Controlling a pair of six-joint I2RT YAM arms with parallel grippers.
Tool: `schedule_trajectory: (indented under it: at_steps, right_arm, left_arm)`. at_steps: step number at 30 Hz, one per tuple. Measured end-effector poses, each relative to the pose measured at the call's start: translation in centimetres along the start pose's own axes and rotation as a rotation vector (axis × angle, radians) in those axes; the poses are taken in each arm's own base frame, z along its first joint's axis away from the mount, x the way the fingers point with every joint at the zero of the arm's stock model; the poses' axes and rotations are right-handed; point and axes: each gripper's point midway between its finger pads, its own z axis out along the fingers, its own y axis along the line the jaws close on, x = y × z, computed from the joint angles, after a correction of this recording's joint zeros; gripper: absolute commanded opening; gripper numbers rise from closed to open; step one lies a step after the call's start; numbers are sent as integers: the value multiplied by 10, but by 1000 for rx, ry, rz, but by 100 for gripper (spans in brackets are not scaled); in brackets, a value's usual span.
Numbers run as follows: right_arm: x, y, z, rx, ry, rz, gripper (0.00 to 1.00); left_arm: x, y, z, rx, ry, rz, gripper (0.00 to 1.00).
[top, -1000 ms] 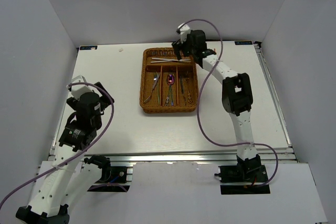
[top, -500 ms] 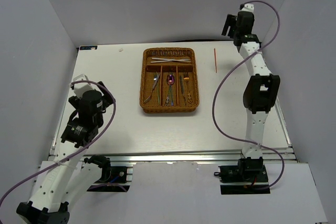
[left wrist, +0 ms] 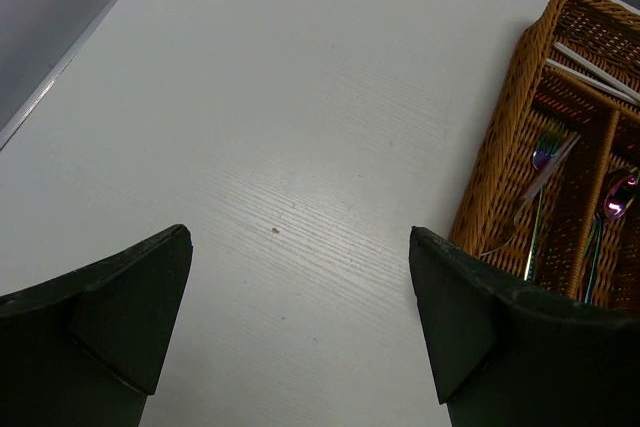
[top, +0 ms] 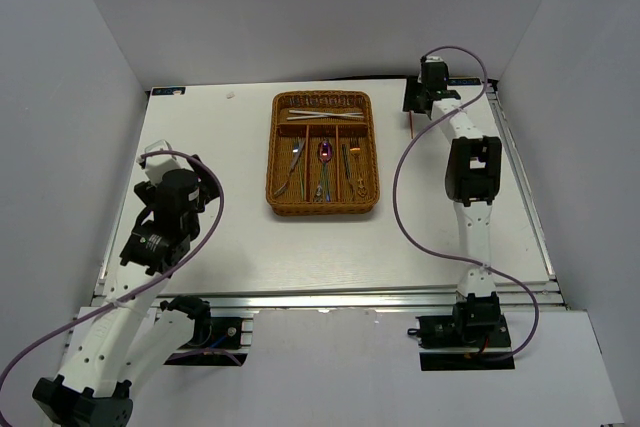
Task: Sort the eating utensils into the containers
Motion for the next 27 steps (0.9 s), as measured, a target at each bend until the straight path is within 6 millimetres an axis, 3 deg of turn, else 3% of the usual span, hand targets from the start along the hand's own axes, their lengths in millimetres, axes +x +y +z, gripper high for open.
schedule_trajectory:
  at_steps: [4, 5, 12, 13, 17, 27]
  right_arm:
    - [9, 0, 13, -7, 10, -1, 48]
    - [10, 0, 17, -9, 11, 1, 39]
    - [14, -1, 27, -13, 11, -2, 34]
    - [13, 0, 28, -13, 7, -3, 23]
    - [12, -1, 31, -13, 3, -22, 4]
    - [18, 1, 25, -48, 47, -66, 0]
  left_arm:
    - [1, 0, 1, -1, 3, 2, 98]
    - [1, 0, 1, -1, 3, 2, 98]
    - [0, 0, 0, 0, 1, 1, 98]
    - [0, 0, 0, 0, 1, 1, 98]
    - [0, 0, 0, 2, -2, -1, 98]
    - [-3, 1, -3, 8, -12, -10, 98]
